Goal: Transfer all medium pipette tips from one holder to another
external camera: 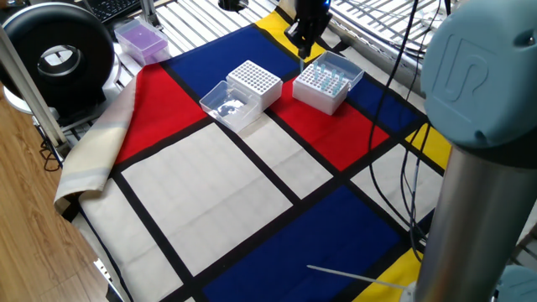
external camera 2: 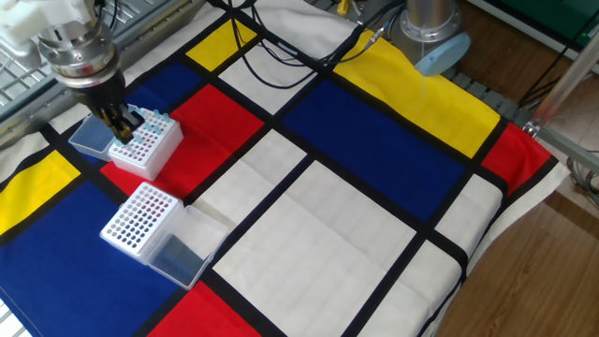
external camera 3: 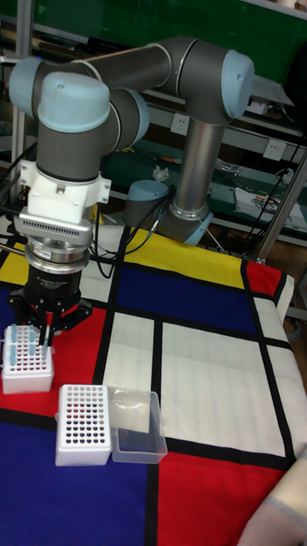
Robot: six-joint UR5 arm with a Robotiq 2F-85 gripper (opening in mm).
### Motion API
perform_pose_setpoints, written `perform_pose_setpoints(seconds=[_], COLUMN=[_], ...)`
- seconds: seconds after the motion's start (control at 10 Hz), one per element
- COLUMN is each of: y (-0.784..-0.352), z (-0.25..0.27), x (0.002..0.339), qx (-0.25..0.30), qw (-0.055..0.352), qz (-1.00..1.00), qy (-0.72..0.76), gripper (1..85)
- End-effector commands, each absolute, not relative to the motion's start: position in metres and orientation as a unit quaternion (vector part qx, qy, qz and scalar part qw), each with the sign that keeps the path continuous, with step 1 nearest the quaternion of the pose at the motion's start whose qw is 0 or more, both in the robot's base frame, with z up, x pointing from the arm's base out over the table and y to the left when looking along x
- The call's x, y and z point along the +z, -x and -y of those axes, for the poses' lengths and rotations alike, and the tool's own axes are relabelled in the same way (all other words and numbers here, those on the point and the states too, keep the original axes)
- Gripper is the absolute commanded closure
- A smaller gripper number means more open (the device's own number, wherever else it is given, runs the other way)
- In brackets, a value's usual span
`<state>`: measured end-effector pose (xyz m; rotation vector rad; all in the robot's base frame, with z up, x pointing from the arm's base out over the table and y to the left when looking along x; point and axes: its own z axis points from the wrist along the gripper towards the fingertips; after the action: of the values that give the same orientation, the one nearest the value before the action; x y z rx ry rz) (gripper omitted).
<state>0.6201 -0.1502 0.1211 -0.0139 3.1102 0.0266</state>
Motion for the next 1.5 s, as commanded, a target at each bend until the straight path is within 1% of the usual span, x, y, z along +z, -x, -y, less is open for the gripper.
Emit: perform_pose_setpoints(seconds=[0.0, 0.5, 1.1, 1.2, 1.3, 1.4], y=[-0.616, -0.614, -0.619, -0.619, -0.619, -0.619], z=[0.145, 0.153, 0.153, 0.156, 0.158, 0.158], x=[0.120, 0.107, 0.102, 0.101, 0.101, 0.101], qx=[0.027, 0.021, 0.022, 0.017, 0.013, 0.014], qw=[0.013, 0.018, 0.025, 0.024, 0.024, 0.024], qz=[-1.000, -1.000, -0.999, -0.998, -0.996, -0.995], qy=[-0.008, 0.005, 0.028, 0.058, 0.084, 0.095], gripper=[84.3, 84.3, 84.3, 76.0, 64.3, 57.7])
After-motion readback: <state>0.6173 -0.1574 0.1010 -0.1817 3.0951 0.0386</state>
